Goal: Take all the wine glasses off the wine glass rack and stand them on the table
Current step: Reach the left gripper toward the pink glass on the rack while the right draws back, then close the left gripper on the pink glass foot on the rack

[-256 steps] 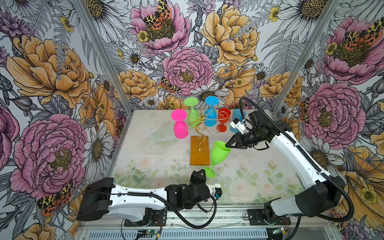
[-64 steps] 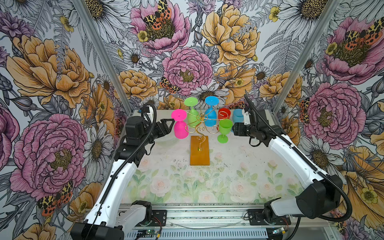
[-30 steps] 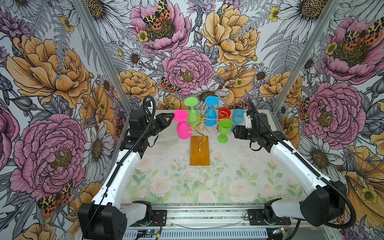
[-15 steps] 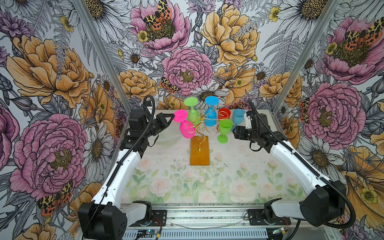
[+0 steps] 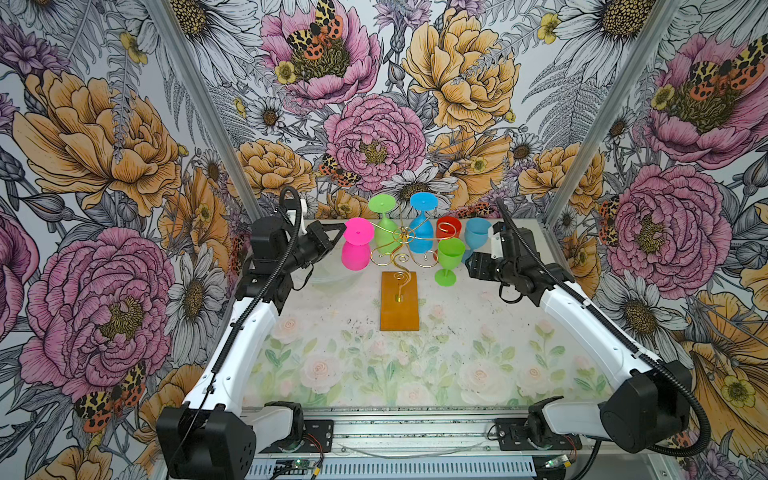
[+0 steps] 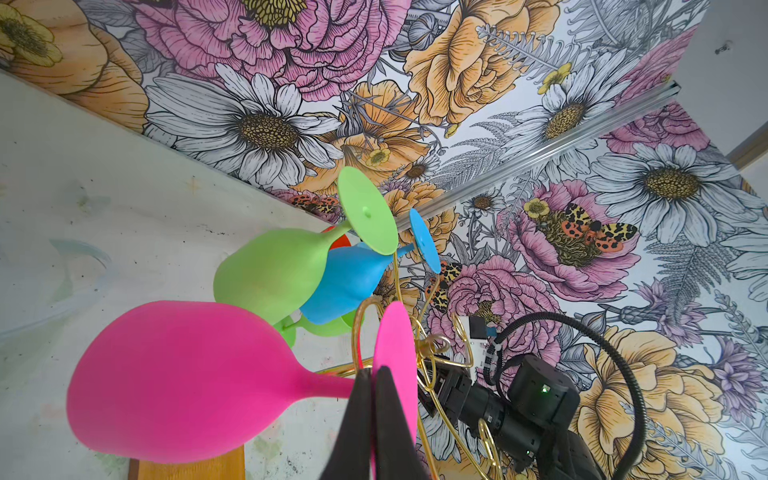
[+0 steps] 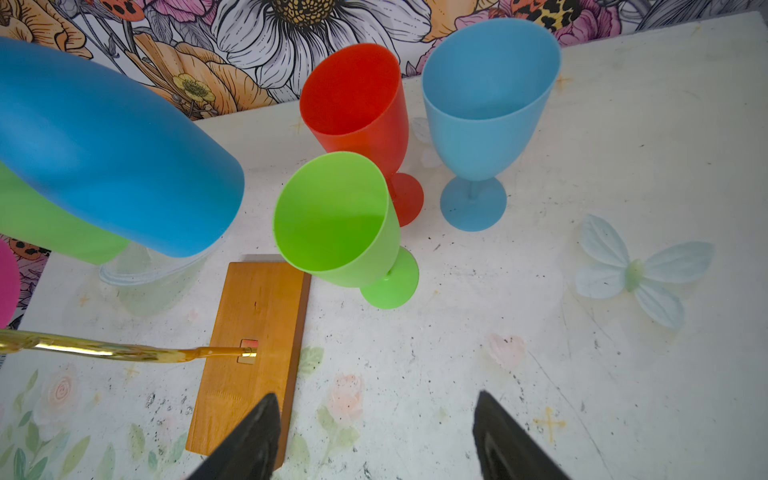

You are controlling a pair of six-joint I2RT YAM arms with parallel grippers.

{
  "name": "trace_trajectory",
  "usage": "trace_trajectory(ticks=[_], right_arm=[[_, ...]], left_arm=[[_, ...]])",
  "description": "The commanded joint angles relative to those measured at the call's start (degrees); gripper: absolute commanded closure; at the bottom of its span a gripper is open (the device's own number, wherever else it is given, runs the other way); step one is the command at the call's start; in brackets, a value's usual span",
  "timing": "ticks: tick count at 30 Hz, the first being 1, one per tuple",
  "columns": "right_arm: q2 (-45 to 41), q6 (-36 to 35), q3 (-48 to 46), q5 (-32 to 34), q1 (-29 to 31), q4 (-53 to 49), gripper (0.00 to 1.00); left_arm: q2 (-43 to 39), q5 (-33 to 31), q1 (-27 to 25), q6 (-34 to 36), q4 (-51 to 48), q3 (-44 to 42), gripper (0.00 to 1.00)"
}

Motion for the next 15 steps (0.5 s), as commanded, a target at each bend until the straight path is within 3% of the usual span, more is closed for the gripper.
trace_trajectory(ticks=[1, 15], right_arm=[[-2.05, 0.86, -0.51, -0.33, -0.23, 1.99, 0.26], [-3.21, 1.11, -1.63, -0.50, -0.53, 2.40, 0.26]], left_arm=[[0.07, 2.21, 0.67, -2.06, 1.86, -0.01, 1.00], [1.39, 4.38, 1.72, -10.25, 5.64, 0.19, 1.00]])
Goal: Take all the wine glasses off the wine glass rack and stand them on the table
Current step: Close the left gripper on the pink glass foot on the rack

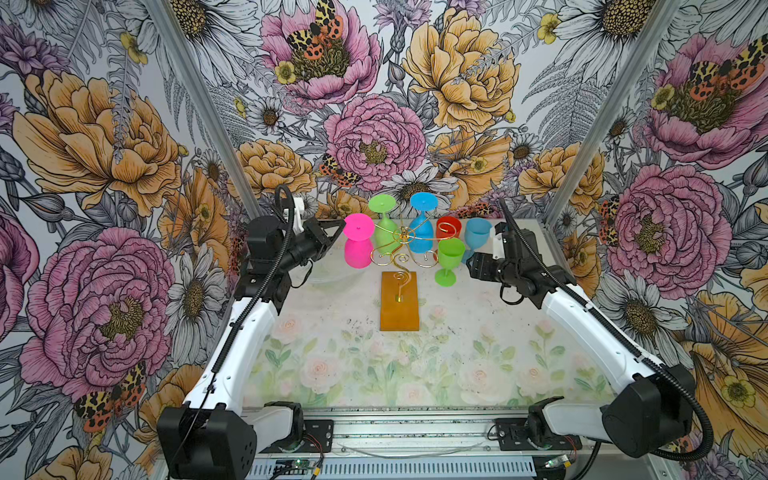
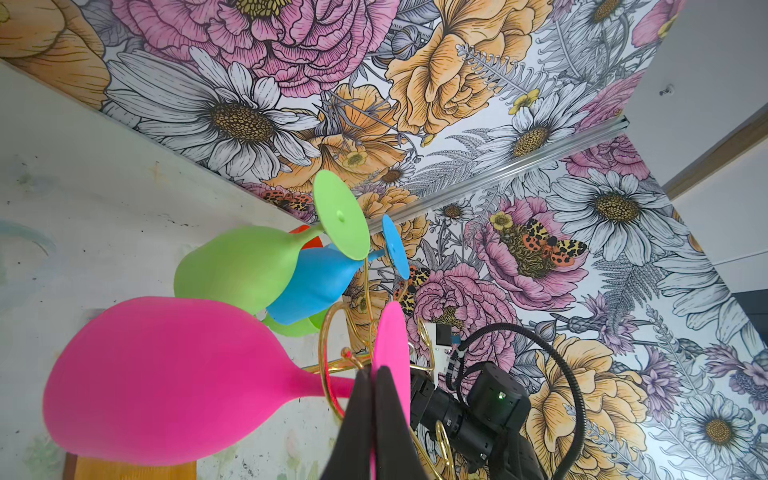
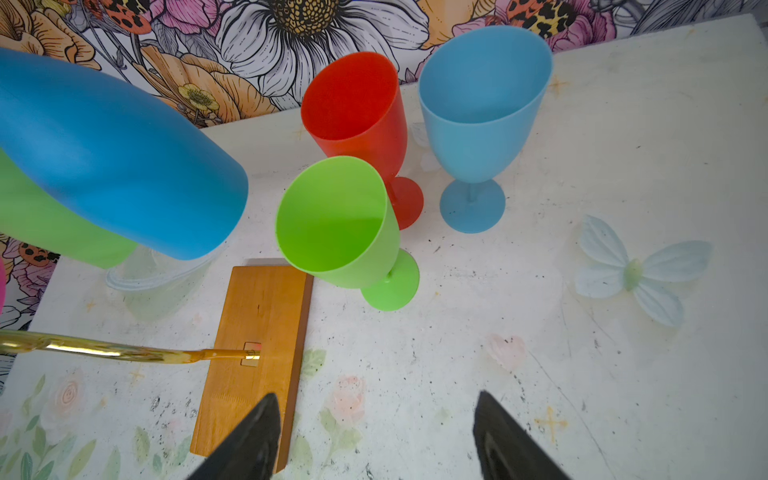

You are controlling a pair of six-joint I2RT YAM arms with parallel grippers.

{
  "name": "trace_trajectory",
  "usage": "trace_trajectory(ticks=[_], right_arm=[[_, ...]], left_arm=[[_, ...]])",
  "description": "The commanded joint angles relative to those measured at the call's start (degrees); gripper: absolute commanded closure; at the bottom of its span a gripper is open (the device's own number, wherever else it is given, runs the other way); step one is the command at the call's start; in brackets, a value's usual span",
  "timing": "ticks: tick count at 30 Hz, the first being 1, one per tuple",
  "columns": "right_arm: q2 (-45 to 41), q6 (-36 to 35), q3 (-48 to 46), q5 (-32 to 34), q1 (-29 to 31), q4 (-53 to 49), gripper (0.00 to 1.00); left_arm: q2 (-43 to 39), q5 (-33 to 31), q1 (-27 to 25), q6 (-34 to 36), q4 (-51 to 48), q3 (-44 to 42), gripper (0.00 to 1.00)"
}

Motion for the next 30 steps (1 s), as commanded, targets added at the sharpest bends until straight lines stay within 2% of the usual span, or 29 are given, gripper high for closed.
trace_trajectory(ticks=[1, 12, 30], right_arm=[[-1.90, 0.47, -0.61, -0.47, -0.47, 1.51, 0.26], [-2.16, 0.56, -0.83, -0.85, -0.89, 1.80, 0.26], [-2.50, 0.86, -1.55, -1.29, -1.17, 2.34, 0.26]], left_arm=[[1.36, 1.69, 0.95, -2.73, 1.54, 0.55, 1.00], [4.40, 1.59, 1.22, -5.30, 1.48, 3.09, 1.00], [7.88, 3.73, -0.38, -5.48, 1.55, 6.77, 1.00]])
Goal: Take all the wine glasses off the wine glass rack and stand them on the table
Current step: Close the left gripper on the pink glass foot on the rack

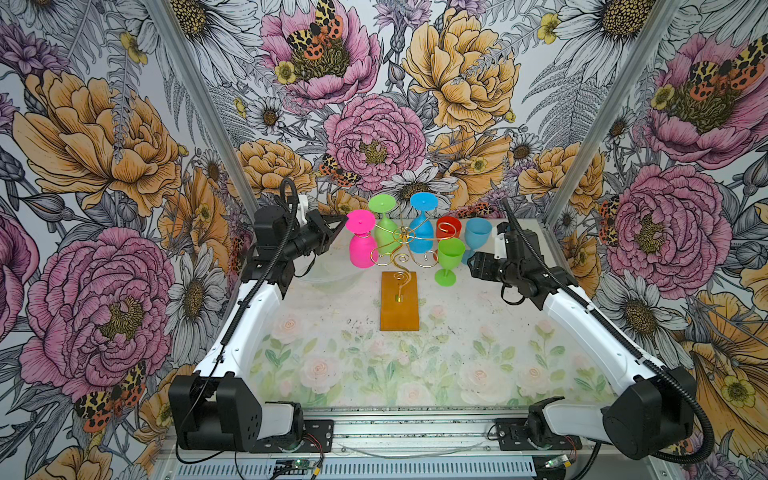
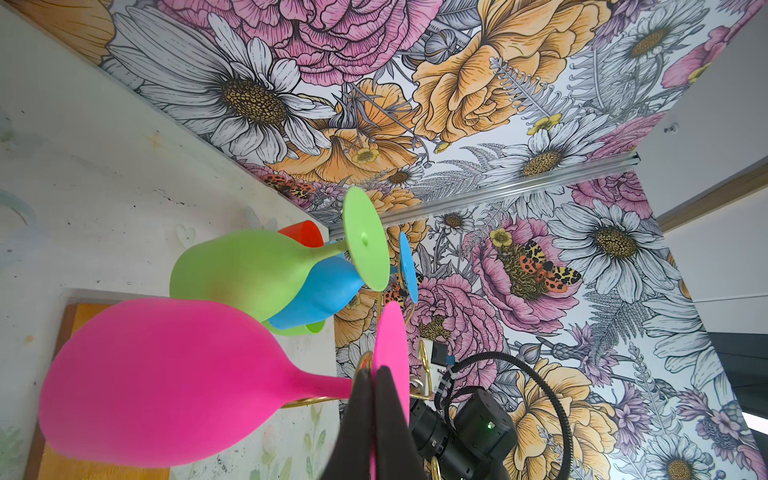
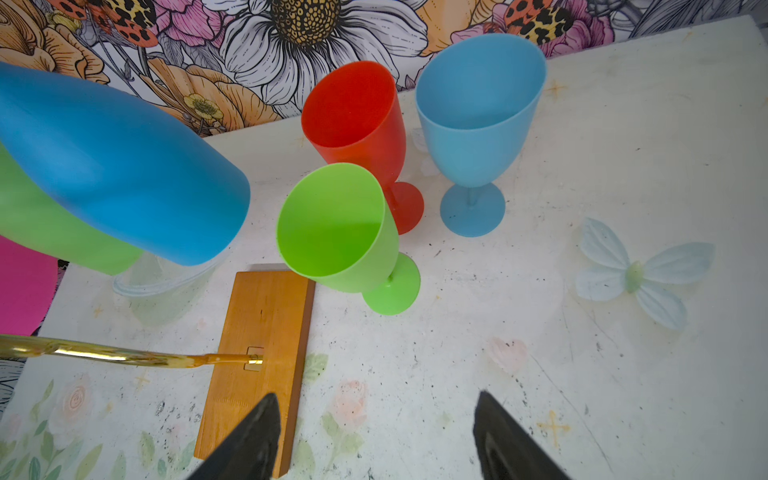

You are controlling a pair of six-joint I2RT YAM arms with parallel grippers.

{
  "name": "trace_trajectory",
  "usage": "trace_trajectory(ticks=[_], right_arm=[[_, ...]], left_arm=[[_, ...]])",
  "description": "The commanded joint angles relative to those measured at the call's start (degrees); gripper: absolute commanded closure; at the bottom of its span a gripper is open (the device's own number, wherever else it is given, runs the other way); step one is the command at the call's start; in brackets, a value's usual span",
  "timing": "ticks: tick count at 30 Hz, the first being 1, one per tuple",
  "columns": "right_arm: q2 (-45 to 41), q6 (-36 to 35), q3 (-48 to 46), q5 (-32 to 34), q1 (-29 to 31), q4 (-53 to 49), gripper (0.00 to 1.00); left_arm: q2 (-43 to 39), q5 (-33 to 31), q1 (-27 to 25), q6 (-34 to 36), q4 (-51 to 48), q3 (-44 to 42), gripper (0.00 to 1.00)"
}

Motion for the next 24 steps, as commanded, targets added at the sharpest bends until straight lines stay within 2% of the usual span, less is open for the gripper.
trace_trajectory(ticks=[1, 11, 24], right_arm=[[-2.00, 0.45, -0.76, -0.49, -0.52, 1.32, 0.26], [-2.51, 0.62, -1.40, -0.63, -0.78, 1.32, 0.26], [-1.82, 1.37, -1.58, -1.50, -0.83, 2.09, 0.26]], left_arm=[[0.54, 1.88, -0.78, -0.05, 1.53, 2.35, 1.00], [0.83, 3.05, -3.03, 0.80, 0.66, 2.93, 1.00], [-2.71, 4.26, -3.12, 3.20, -4.20, 2.72, 1.00]])
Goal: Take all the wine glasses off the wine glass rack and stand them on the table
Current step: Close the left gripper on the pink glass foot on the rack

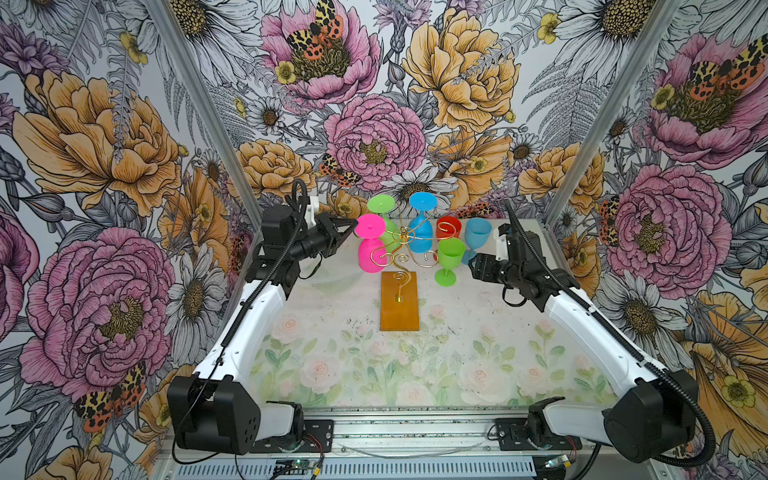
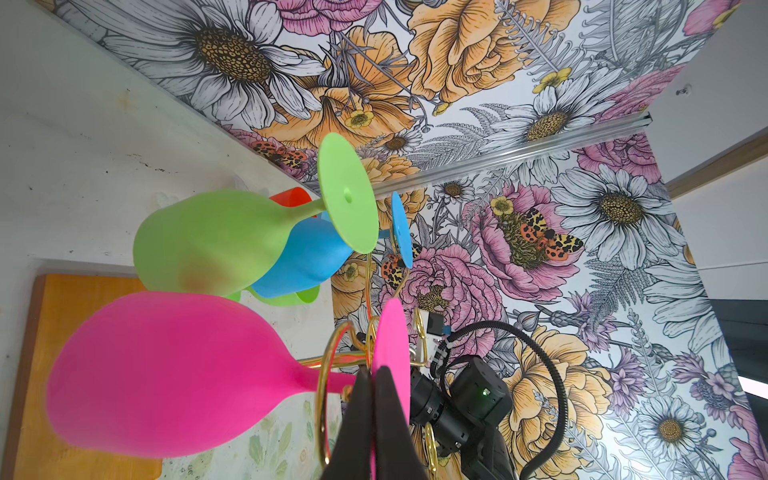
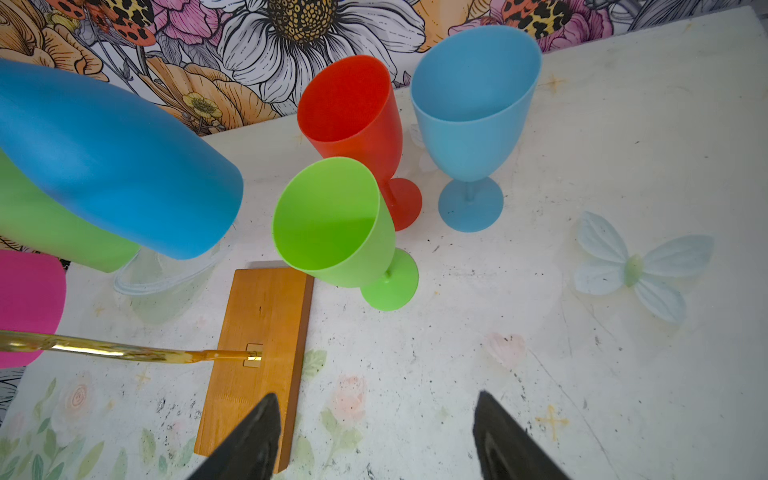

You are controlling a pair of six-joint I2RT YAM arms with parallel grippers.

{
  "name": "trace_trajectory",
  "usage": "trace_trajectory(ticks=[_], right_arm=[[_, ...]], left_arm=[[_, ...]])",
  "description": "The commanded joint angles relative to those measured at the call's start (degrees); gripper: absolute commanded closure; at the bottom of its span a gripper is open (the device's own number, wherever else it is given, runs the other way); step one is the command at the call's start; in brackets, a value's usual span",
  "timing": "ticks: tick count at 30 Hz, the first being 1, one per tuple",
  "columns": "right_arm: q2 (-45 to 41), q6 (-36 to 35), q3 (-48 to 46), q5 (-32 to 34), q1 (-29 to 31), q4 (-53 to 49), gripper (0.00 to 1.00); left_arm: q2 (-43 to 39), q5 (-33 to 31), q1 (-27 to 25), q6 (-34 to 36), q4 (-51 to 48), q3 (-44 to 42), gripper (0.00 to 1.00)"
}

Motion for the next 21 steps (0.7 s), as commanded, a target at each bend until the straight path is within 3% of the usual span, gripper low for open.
trace_trajectory(ticks=[1, 21], right_arm=[[-0.88, 1.15, -0.60, -1.02, -0.44, 2.05, 0.26], [-0.52, 1.88, -0.84, -1.73, -0.49, 2.81, 0.26]], left_arm=[[-1.83, 3.03, -0.23, 1.61, -0.80, 1.83, 1.00], [-4.44, 6.10, -0.50, 3.96, -4.31, 1.75, 1.00]])
